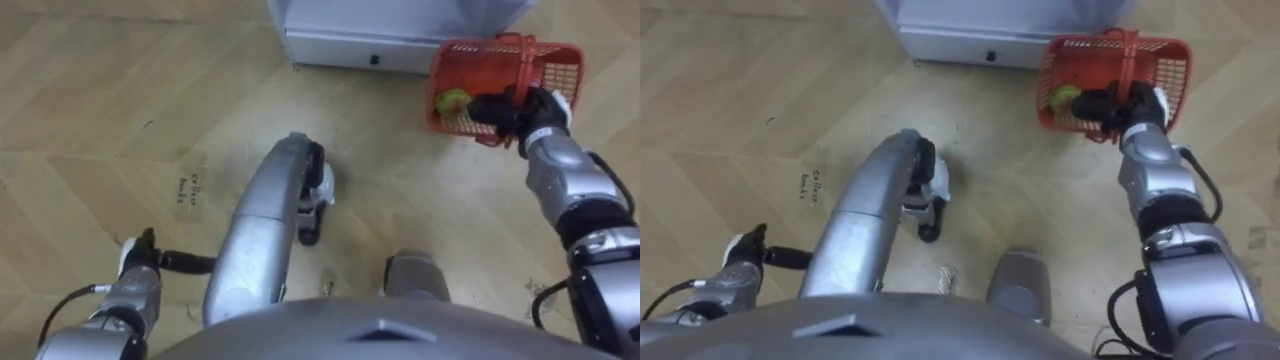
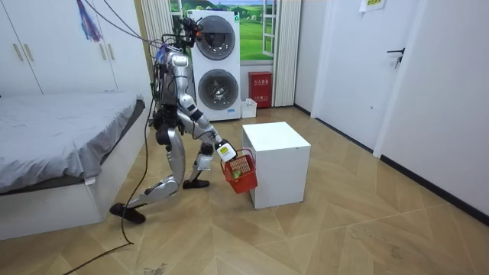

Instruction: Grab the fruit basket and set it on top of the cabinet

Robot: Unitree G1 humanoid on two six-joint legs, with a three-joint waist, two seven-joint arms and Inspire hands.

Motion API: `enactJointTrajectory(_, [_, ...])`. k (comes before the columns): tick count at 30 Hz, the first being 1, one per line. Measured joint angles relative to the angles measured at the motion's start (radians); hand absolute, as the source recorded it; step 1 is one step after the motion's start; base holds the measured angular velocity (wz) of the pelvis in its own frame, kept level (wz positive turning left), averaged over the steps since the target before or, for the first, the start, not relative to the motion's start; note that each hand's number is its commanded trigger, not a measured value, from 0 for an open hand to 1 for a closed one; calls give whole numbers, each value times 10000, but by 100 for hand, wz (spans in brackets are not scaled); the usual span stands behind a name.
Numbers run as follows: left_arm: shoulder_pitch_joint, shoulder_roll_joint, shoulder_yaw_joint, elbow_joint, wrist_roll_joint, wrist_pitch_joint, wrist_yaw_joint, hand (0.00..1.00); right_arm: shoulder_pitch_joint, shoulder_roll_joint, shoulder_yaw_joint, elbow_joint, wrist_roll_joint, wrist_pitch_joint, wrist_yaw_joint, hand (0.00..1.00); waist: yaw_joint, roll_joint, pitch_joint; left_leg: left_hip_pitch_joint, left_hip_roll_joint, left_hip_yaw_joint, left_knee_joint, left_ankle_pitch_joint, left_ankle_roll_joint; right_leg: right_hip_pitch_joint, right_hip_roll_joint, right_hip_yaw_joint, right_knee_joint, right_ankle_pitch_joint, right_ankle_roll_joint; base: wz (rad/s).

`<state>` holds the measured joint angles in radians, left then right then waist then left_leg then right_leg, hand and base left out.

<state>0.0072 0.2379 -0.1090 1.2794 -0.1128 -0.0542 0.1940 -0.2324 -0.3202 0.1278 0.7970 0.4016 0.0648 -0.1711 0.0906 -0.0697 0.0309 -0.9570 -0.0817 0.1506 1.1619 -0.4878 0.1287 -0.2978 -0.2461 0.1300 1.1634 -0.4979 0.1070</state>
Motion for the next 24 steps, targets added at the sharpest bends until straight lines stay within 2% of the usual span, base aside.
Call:
enactJointTrajectory(1, [225,9,99,-64,83,-45,94,0,418,128,-3,-394,-185,4,-93,100,6,-21,-23,774,3,40,-868,123,32,249,-5,0,-592,1248,-10,-44])
enactJointTrajectory(2, [382,31,155,-68,125,-108,276,0,799,343,-29,-653,-364,2,-143,100,16,-34,-57,1570,55,14,-1771,310,31,302,31,-80,-979,2139,45,-43])
enactJointTrajectory(3, [453,26,169,-69,189,-146,391,0,959,446,-34,-717,-491,3,-143,100,18,-34,-69,1963,109,-12,-2211,434,32,259,34,-239,-1121,2047,69,-56])
enactJointTrajectory(5, [727,-32,189,-53,333,-262,661,0,1550,694,-25,-1129,-1115,-2,-110,100,226,84,-132,3388,392,-205,-3788,930,-115,-168,268,-1041,-1897,1160,55,-73])
enactJointTrajectory(6, [777,-48,201,-55,360,-270,679,0,1646,697,-25,-1216,-1206,-3,-110,100,275,113,-146,3711,442,-363,-4145,1041,-175,-278,319,-1270,-2344,1033,34,-91])
enactJointTrajectory(7, [891,-79,293,-59,365,-313,743,0,1771,699,-26,-1453,-1337,-4,-123,100,383,162,-169,4338,580,-629,-4849,1221,-355,-447,409,-1789,-3387,956,-8,-90])
enactJointTrajectory(8, [963,-96,383,-60,375,-326,795,0,1860,694,-26,-1775,-1368,-9,-137,100,393,173,-165,4838,646,-920,-5303,1407,-510,-558,450,-2301,-4626,1008,-91,-86])
enactJointTrajectory(9, [988,-107,522,-68,393,-326,800,0,1931,692,-24,-2002,-1405,-20,-156,100,387,180,-169,5046,690,-1106,-5405,1465,-599,-539,539,-2548,-5414,1102,-160,-63])
enactJointTrajectory(10, [1004,-114,865,-138,485,-314,810,0,2056,670,-14,-2509,-1579,-29,-172,100,361,203,-150,5268,808,-1222,-5337,1504,-665,-476,852,-2833,-6709,1843,-105,-28])
enactJointTrajectory(11, [1080,-160,1155,-314,624,-280,822,0,2115,670,21,-2749,-1826,-45,-224,100,224,261,-179,5331,1035,-839,-4991,1615,-857,79,981,-2952,-7037,2134,-318,-14])
enactJointTrajectory(12, [1115,-112,1183,-415,656,-296,820,0,2084,701,94,-2786,-1812,-47,-232,100,194,73,-45,5211,1063,-654,-4766,1682,-1021,379,1034,-2721,-7293,2175,-330,19])
enactJointTrajectory(13, [1142,-138,1176,-560,663,-287,801,0,2122,662,181,-2942,-1658,-65,-226,100,89,-35,-54,5070,898,-571,-5507,1815,-1046,797,1047,-2389,-7657,2186,-329,34])
enactJointTrajectory(14, [1217,-255,1124,-871,668,-194,766,0,2151,500,155,-3188,-1621,-64,-194,100,14,119,-126,4783,852,-569,-6735,2950,-626,1053,1128,-2331,-7846,2148,-271,27])
enactJointTrajectory(15, [1263,-260,1121,-946,683,-169,746,0,2154,587,132,-3259,-1631,-56,-168,100,62,-87,-116,4807,846,-365,-6770,3132,-572,1104,1067,-2318,-7893,2088,-229,13])
enactJointTrajectory(16, [1412,-298,1142,-1041,821,-102,733,0,2312,680,114,-3738,-1653,-41,-31,100,129,-208,-184,5120,823,-171,-7063,3223,-502,1298,1001,-2534,-8172,2163,-214,5])
enactJointTrajectory(19, [1730,-410,1148,-1260,1178,523,573,0,2577,678,-36,-5004,-1512,-128,113,100,131,-306,-193,5669,685,-153,-7252,3233,-496,2111,1031,-3011,-8993,2277,-168,11])
enactJointTrajectory(20, [1868,-427,1159,-1408,1269,720,553,0,2577,678,-84,-5446,-1444,-226,112,100,191,-295,-199,5872,675,-139,-7362,3230,-501,2329,1036,-3014,-9157,2310,-158,0])
enactJointTrajectory(24, [1934,-469,1477,-1497,1520,948,494,0,2411,679,-142,-6073,-1475,-290,304,100,289,-246,-210,6448,700,-154,-7826,3398,-703,2743,1117,-3137,-9240,2335,-250,5])
